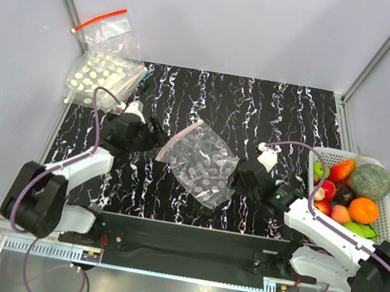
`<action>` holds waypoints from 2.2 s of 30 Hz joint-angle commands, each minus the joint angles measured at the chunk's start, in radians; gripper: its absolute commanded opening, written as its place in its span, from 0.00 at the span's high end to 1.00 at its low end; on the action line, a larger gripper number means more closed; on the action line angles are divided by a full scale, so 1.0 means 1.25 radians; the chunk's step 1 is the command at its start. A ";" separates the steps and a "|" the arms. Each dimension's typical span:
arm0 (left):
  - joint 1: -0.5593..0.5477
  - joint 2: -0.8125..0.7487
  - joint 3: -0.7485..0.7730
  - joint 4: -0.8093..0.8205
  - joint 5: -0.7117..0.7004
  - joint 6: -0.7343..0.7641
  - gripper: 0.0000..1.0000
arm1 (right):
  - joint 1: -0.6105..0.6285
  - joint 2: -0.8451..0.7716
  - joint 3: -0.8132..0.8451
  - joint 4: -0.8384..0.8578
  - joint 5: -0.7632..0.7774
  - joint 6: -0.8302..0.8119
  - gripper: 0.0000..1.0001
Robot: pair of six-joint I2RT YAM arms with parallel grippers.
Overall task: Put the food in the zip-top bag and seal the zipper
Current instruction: Adjust the zipper food storage bag at the center of the board.
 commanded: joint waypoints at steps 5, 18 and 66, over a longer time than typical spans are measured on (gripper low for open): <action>0.019 0.133 0.006 0.216 0.195 -0.051 0.27 | 0.002 0.000 -0.063 0.123 -0.013 0.051 0.44; 0.010 0.149 -0.132 0.412 0.304 -0.112 0.72 | -0.074 0.200 0.012 0.166 0.013 0.000 0.64; 0.127 -0.436 -0.109 -0.143 0.265 -0.061 0.23 | 0.186 0.425 0.336 0.132 -0.182 -0.620 0.31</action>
